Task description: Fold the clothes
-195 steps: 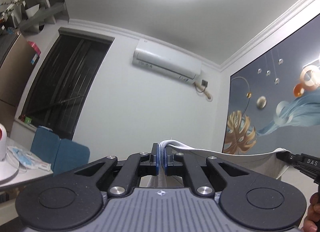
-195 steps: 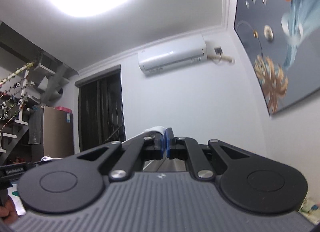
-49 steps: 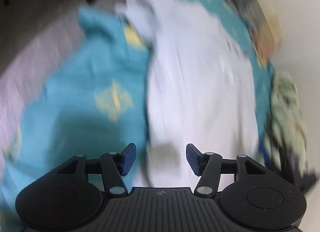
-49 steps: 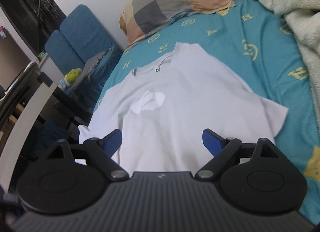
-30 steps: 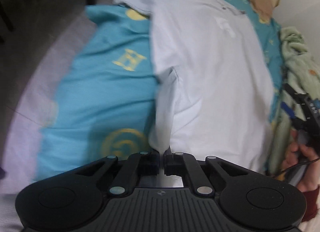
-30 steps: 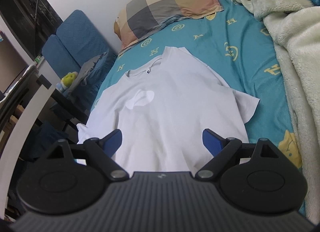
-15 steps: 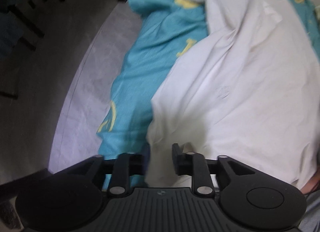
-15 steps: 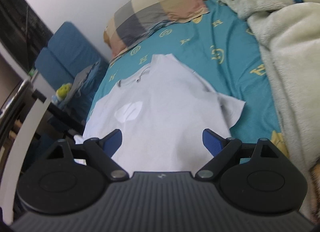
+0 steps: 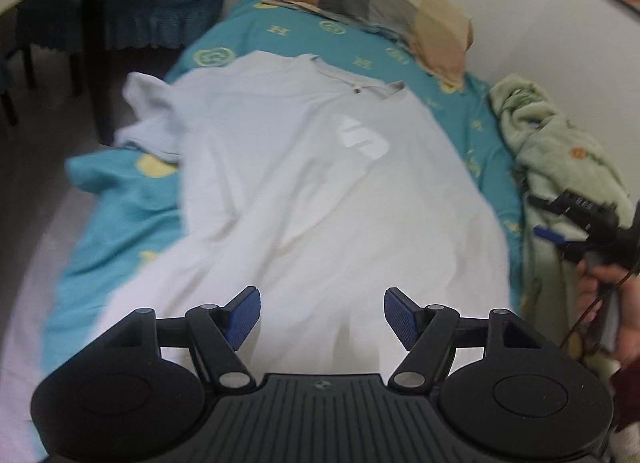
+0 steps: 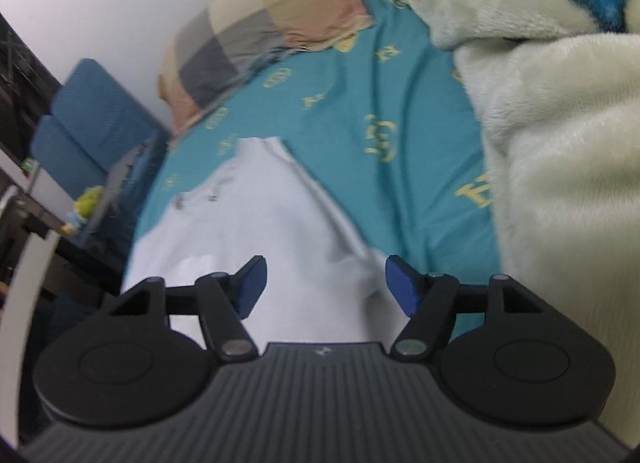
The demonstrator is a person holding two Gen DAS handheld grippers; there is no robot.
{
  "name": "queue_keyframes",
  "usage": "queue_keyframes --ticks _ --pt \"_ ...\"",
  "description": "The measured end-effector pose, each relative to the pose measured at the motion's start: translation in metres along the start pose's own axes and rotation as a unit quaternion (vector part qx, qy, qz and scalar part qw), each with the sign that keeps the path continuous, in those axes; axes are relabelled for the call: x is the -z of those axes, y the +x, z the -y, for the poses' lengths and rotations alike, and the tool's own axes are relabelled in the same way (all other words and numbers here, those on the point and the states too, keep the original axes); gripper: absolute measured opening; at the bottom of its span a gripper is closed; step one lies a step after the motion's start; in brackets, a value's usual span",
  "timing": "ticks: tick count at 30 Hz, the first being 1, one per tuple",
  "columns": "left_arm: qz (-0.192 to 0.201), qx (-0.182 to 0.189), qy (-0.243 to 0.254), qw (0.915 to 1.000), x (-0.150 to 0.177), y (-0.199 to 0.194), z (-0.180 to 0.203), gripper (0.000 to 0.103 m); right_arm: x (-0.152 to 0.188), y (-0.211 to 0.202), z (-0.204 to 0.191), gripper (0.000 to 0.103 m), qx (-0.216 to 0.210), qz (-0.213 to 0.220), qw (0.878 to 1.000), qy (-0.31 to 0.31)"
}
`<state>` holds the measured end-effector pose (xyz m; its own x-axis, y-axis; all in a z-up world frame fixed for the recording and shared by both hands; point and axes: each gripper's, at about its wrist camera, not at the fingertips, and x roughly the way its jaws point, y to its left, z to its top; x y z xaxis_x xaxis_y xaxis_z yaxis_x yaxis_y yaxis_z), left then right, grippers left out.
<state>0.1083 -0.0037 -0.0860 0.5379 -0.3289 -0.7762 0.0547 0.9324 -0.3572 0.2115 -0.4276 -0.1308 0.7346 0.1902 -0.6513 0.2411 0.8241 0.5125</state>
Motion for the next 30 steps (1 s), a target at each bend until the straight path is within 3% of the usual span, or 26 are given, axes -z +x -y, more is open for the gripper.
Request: queue_keyframes --ticks 2,4,7,12,19,21,22,25,30 --pt "0.006 0.021 -0.015 0.9997 0.004 0.036 0.000 0.071 -0.001 0.014 0.012 0.041 0.021 -0.010 1.000 -0.001" --pt "0.004 0.018 0.000 0.9998 0.006 0.062 -0.001 0.070 -0.002 0.025 0.021 0.033 0.037 -0.014 0.999 0.002" --pt "-0.002 0.024 0.018 0.9996 0.011 0.083 -0.013 0.070 -0.002 0.041 0.026 0.033 0.057 -0.020 0.998 0.006" --pt "-0.012 0.033 -0.012 0.9993 0.007 0.096 -0.035 0.070 -0.002 0.056 0.017 0.037 0.093 -0.037 0.995 -0.006" --pt "-0.002 0.052 -0.031 0.9982 0.001 0.096 -0.043 0.070 0.014 0.075 0.011 0.039 0.122 -0.106 0.985 -0.058" --pt "-0.002 0.052 -0.033 0.9981 0.002 0.096 -0.042 0.070 0.019 0.077 0.009 0.021 0.110 -0.115 0.986 -0.051" --pt "-0.001 0.053 -0.034 0.9980 0.002 0.095 -0.042 0.070 0.019 0.074 0.005 0.007 0.115 -0.105 0.986 -0.054" --pt "0.006 0.059 -0.035 0.9976 0.003 0.090 -0.039 0.068 0.013 0.062 -0.018 0.006 0.125 -0.062 0.986 -0.088" --pt "0.015 0.071 -0.032 0.9969 0.008 0.081 -0.033 0.068 -0.034 0.026 -0.052 0.005 0.138 0.039 0.981 -0.128"
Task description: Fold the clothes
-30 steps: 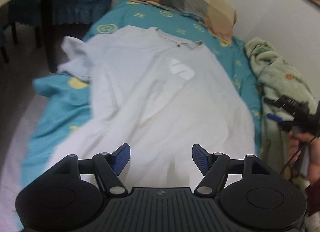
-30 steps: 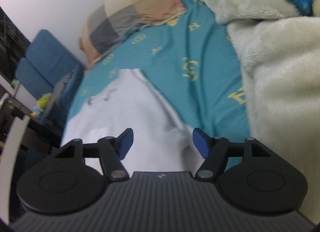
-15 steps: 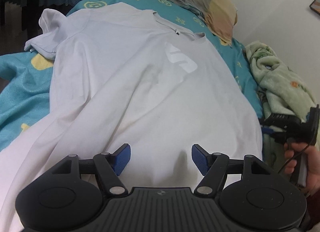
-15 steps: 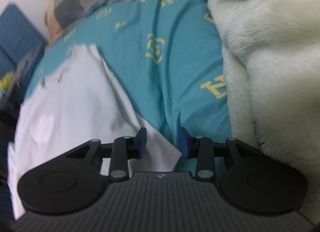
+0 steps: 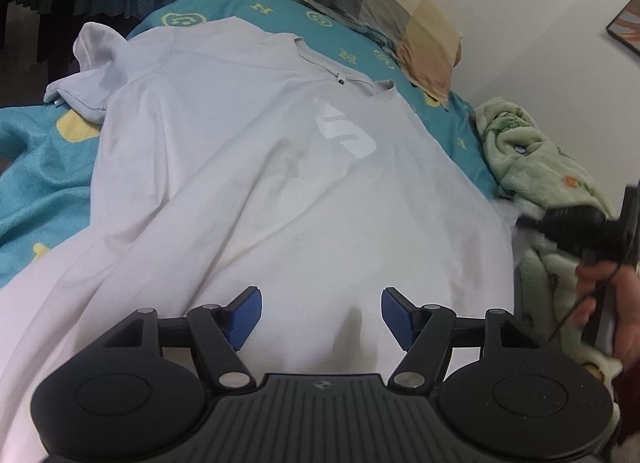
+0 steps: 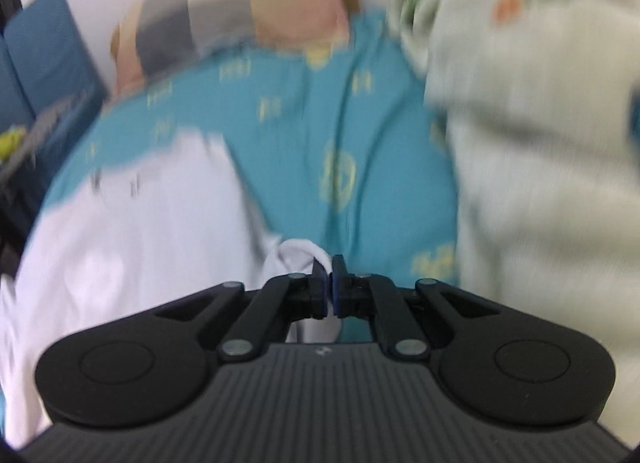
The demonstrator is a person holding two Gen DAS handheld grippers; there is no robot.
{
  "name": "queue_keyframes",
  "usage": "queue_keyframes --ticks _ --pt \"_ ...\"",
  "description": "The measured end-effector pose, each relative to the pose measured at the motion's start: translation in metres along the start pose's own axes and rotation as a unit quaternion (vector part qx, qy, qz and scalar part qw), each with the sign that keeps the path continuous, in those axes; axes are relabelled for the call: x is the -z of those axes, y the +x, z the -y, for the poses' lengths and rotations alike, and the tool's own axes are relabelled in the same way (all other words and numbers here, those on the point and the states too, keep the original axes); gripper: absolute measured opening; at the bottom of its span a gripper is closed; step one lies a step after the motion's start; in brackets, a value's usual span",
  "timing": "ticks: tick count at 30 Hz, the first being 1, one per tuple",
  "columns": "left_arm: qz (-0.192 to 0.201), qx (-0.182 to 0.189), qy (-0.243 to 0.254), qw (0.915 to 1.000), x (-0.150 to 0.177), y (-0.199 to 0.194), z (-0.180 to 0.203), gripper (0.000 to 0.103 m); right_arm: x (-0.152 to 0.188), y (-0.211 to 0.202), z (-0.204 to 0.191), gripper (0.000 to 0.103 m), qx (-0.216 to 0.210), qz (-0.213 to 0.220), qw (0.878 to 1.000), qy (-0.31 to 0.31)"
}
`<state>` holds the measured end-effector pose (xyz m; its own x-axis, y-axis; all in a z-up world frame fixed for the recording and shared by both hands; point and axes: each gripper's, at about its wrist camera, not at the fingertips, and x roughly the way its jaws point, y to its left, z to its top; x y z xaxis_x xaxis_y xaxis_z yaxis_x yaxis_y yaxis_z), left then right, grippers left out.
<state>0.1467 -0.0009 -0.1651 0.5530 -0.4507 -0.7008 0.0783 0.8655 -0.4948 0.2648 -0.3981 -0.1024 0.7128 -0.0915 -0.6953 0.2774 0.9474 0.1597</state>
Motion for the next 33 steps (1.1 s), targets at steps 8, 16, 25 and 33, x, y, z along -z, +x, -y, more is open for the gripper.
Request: queue_keyframes --ticks 8,16,25,33 --pt "0.029 0.006 0.029 0.9992 -0.001 -0.006 0.010 0.068 -0.079 0.027 0.005 0.005 0.103 0.091 0.987 -0.077" --pt "0.010 -0.013 0.028 0.9995 -0.007 0.015 -0.007 0.068 -0.069 0.138 0.018 0.006 0.158 0.035 0.981 -0.106" --pt "0.007 -0.001 0.022 0.9997 -0.013 0.019 -0.017 0.068 -0.049 0.093 0.012 0.039 0.110 0.084 0.989 -0.042" --pt "0.013 0.000 0.017 0.9998 -0.012 -0.002 -0.017 0.068 0.005 -0.013 -0.009 0.067 0.076 -0.020 0.993 -0.094"
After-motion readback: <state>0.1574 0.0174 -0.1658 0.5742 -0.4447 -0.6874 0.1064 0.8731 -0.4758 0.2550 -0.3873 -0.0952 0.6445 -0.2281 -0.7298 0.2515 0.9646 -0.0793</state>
